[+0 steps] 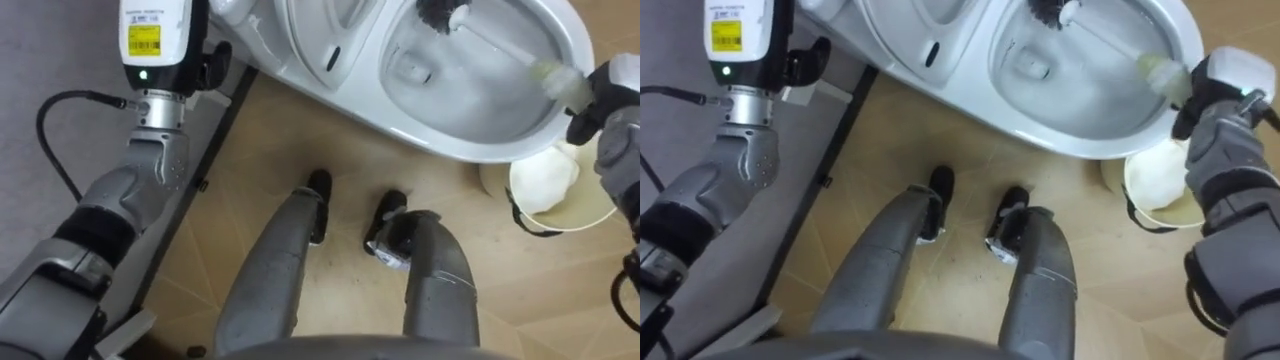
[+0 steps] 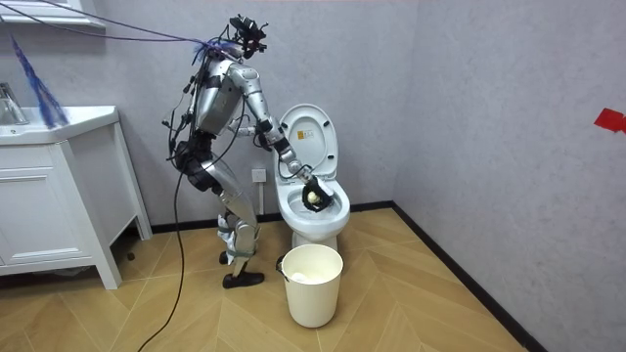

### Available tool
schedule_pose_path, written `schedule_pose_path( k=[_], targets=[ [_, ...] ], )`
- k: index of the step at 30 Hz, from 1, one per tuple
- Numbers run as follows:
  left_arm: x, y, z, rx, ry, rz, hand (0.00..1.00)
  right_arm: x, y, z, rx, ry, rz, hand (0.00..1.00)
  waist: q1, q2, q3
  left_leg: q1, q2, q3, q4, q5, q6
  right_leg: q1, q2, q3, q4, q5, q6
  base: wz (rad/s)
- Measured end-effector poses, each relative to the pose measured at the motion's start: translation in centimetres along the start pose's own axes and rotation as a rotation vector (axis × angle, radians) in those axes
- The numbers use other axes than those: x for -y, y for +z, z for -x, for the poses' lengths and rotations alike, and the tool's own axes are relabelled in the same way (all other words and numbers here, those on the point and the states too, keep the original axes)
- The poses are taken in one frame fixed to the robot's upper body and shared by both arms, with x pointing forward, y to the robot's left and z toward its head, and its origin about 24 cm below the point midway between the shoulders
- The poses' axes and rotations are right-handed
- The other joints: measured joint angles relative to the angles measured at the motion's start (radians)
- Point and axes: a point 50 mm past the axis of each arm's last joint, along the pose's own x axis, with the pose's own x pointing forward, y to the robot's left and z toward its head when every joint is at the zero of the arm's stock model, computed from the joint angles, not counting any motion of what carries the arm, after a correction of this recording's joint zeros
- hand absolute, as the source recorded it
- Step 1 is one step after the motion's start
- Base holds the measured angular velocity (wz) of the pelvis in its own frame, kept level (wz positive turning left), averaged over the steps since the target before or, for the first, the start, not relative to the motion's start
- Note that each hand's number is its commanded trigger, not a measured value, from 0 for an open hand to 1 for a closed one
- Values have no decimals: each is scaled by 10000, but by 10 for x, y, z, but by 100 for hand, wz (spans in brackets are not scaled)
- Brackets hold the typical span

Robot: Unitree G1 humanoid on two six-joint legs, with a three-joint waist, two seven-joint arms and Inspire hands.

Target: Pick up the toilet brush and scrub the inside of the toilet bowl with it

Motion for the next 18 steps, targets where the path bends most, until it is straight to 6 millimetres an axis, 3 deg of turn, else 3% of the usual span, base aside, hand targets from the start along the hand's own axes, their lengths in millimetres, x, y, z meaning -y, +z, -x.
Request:
schedule_pose_path(
  k=[5, 10, 13, 16, 18],
  targets=[
    [1, 1, -3, -185, -85, -162, 0, -4, 7, 0, 154, 300, 1, 100, -51, 17, -10, -7, 26, 24, 62, 19, 37, 12, 3, 12, 9, 79, 23, -1],
    [3, -1, -2, -281, -328, -353, 0, -3, 24, 2, 1158, 374, 1808, 100, 69, 170, -54, 14, 75, 42, 185, 6, 49, 58, 136, 46, -70, 172, 29, -9],
    [7, -2, 4, -414, -677, -387, 0, -14, 23, 10, 1640, 339, 3503, 100, 90, 464, -173, 100, 201, 14, 178, -34, 54, 265, 262, -48, -320, 236, 29, -6],
    [11, -5, 15, -571, -1092, -367, 0, -37, 13, 25, 2118, 732, 5120, 100, 187, 657, -295, 307, 264, 14, 53, -108, 7, 465, 416, 33, -562, 289, 40, -14],
    [13, -6, 28, -761, -1260, -212, 0, -50, 6, 37, 2191, 848, 5653, 100, 168, 842, -417, 331, 289, 36, -44, -135, -10, 481, 468, 74, -678, 295, 47, -7]
  ],
)
